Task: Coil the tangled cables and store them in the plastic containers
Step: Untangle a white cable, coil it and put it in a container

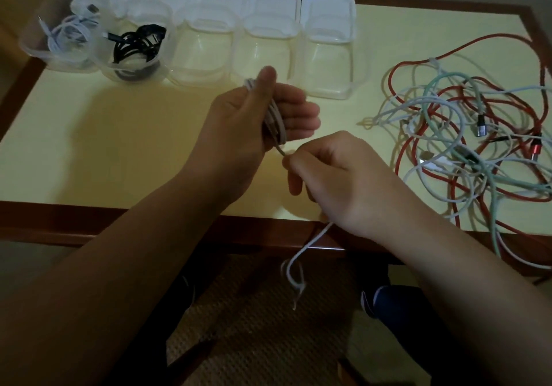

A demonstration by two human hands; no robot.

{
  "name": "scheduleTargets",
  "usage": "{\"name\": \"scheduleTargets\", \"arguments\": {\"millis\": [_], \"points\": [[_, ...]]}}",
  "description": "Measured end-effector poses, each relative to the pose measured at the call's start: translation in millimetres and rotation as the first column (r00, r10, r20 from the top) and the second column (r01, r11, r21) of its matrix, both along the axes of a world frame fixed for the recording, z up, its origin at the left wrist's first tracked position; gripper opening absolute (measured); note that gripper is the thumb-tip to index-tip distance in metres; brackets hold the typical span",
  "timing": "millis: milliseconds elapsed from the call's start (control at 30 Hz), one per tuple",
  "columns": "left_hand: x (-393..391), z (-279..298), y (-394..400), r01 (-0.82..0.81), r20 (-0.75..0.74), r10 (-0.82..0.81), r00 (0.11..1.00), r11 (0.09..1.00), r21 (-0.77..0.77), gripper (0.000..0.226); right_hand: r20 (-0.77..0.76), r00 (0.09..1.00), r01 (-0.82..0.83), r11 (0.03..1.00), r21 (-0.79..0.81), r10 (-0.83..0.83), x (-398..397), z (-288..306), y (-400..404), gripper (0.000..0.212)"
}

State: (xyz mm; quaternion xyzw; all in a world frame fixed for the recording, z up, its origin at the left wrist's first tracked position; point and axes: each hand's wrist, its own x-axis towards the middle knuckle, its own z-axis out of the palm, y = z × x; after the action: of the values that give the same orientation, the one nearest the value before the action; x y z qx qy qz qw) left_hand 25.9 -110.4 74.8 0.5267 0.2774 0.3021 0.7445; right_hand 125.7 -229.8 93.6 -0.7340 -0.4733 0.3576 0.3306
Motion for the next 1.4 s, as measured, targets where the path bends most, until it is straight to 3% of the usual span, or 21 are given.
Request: {"name": "scheduleTargets", "arguments": {"millis": [100,167,267,400,500,633,733,867,933,967,1033,1067,1133,1167,1233,1300,1400], "points": [[-2.8,-1.7,-4.3,0.109,-0.171,-0.063,0.983,0.955,0.277,0.045,0.082,0.997,0.006,0.994,0.109,-0.015,-1.1,1.5,-4.6,0.039],[-5.2,0.3,-3.9,0.216,-0.260,-0.120,0.958,0.898,0.382,0.045,0.036,0.997,0.064,0.972,0.226,-0.074,2.6,-0.5,-6.6,0.032],[-6.1,3.9,-4.6,0.344,-0.310,-0.244,0.919,0.882,0.324,0.054,0.051,0.993,0.084,0.932,0.353,-0.109,13.1,0.3,-9.5,0.024],[-0.5,2.8,-14.1,0.401,-0.358,-0.330,0.873,0.905,0.143,0.073,0.058,0.988,0.106,0.911,0.399,-0.140,22.7,-2.8,-8.5,0.014],[4.8,-3.5,-15.6,0.432,-0.196,-0.436,0.878,0.899,-0.068,0.073,-0.127,0.981,0.185,0.901,0.392,-0.147,24.6,-5.1,-6.6,0.011],[4.2,-3.7,-12.5,0.487,-0.127,-0.500,0.856,0.865,-0.123,0.060,-0.283,0.937,0.292,0.906,0.305,-0.206,27.6,-9.2,-2.8,0.009],[3.0,-0.7,-14.4,0.460,-0.111,-0.489,0.865,0.862,-0.212,0.056,-0.544,0.815,0.325,0.934,0.147,-0.198,26.0,-16.8,2.9,0.013],[2.2,-4.3,-11.4,0.467,0.068,-0.475,0.877,0.811,-0.353,0.057,-0.740,0.650,0.311,0.949,0.052,-0.173,20.1,-23.5,8.2,0.021],[-0.7,-4.3,-6.6,0.551,0.258,-0.488,0.834,0.703,-0.450,0.059,-0.792,0.591,0.305,0.952,0.040,-0.155,19.9,-24.8,8.8,0.028],[-2.2,-3.2,-4.5,0.609,0.390,-0.467,0.793,0.606,-0.512,0.060,-0.805,0.575,0.298,0.954,0.037,-0.149,19.9,-25.3,9.2,0.029],[-4.6,-1.4,-1.3,0.704,0.616,-0.347,0.708,0.413,-0.577,0.061,-0.809,0.570,0.278,0.960,0.022,-0.147,17.8,-26.2,9.8,0.028],[-6.0,-2.2,0.8,0.718,0.667,-0.281,0.690,0.380,-0.583,0.061,-0.808,0.569,0.271,0.962,0.005,-0.157,16.0,-26.9,10.1,0.028],[-6.7,-1.9,4.2,0.671,0.673,-0.170,0.719,0.422,-0.610,0.054,-0.784,0.596,0.237,0.971,-0.036,-0.174,11.1,-27.8,10.2,0.031],[-6.3,-1.9,5.4,0.596,0.635,-0.106,0.766,0.487,-0.638,0.049,-0.751,0.637,0.200,0.978,-0.058,-0.175,8.4,-27.7,9.4,0.033],[-5.9,-3.3,9.4,0.319,0.467,0.066,0.882,0.646,-0.694,0.049,-0.657,0.740,0.110,0.989,-0.097,-0.147,2.4,-26.8,7.3,0.034],[-5.1,-6.6,14.8,0.064,0.320,0.182,0.930,0.775,-0.628,0.052,-0.550,0.832,0.022,0.994,-0.106,-0.077,-2.1,-24.5,3.7,0.035],[-1.1,-10.1,21.8,-0.110,0.124,0.172,0.977,0.910,-0.400,0.048,-0.273,0.961,-0.062,0.996,-0.062,0.042,-4.2,-14.6,-0.5,0.038]]}}
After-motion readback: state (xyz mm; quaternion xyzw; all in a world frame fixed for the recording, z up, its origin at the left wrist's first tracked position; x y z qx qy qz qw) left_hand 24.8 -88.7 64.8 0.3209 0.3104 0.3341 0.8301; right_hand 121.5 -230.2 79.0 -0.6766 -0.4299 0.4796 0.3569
